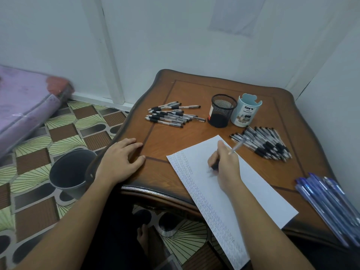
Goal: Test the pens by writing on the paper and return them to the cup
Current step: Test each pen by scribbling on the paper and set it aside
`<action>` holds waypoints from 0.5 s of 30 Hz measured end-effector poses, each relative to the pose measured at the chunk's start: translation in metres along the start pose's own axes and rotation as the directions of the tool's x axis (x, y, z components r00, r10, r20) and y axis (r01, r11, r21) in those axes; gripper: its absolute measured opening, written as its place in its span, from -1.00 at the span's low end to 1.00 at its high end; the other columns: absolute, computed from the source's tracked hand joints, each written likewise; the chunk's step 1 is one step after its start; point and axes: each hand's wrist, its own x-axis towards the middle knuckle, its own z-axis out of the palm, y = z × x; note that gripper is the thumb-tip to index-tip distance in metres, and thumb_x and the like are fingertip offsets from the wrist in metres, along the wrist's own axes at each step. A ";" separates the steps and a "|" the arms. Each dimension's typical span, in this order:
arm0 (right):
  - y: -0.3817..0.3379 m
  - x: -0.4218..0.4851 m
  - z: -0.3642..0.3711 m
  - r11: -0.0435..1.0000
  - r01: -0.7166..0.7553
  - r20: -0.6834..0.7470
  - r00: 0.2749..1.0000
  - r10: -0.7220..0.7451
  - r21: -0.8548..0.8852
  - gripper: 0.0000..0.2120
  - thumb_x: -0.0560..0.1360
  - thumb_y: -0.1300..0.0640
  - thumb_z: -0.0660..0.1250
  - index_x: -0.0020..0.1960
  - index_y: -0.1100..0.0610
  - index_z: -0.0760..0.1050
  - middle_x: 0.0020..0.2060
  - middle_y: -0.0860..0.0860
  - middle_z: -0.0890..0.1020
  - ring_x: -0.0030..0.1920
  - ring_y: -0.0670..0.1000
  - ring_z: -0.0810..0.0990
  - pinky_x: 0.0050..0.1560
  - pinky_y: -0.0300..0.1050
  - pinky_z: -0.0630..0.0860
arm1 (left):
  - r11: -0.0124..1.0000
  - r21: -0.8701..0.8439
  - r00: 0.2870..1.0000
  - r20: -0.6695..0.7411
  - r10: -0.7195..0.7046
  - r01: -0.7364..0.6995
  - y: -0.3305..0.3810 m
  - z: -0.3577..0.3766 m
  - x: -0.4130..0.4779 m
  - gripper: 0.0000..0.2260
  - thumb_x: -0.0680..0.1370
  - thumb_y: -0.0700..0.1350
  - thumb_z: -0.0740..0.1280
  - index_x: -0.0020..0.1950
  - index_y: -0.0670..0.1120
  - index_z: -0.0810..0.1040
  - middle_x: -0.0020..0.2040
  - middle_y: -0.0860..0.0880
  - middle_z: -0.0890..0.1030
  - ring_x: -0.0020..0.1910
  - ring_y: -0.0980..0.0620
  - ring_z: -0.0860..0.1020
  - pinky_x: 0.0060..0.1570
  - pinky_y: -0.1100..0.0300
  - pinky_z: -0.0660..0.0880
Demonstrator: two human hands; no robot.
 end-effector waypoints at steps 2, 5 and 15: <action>-0.003 -0.001 0.001 1.000 -0.030 -0.005 1.000 0.030 0.006 -0.59 0.55 -0.31 0.04 -0.04 0.00 0.43 -0.55 0.02 0.43 -0.49 -0.04 0.39 -0.36 -0.15 0.36 | 1.000 0.001 1.000 0.001 0.003 -0.003 0.000 0.000 0.000 -0.36 0.40 0.36 0.08 0.32 0.07 0.56 0.38 0.05 0.49 0.38 0.02 0.39 0.39 0.02 0.26; -0.006 -0.001 0.006 0.999 -0.039 -0.048 0.998 0.039 -0.001 -0.56 0.59 -0.28 -0.03 -0.08 0.07 0.36 -0.55 -0.01 0.33 -0.51 -0.05 0.30 -0.44 -0.18 0.29 | 1.000 0.004 1.000 0.004 0.002 -0.003 0.000 0.000 0.000 -0.36 0.40 0.37 0.07 0.32 0.07 0.55 0.38 0.05 0.48 0.38 0.03 0.38 0.39 0.03 0.25; -0.004 -0.003 0.007 0.974 0.032 -0.067 0.997 -0.049 -0.226 -0.62 0.67 -0.13 0.05 -0.06 0.05 0.55 -0.55 0.00 0.46 -0.54 -0.11 0.39 -0.47 -0.25 0.37 | 1.000 0.025 1.000 0.021 0.000 -0.001 0.000 -0.002 -0.001 -0.34 0.40 0.38 0.04 0.35 0.09 0.53 0.40 0.06 0.46 0.40 0.04 0.37 0.41 0.04 0.23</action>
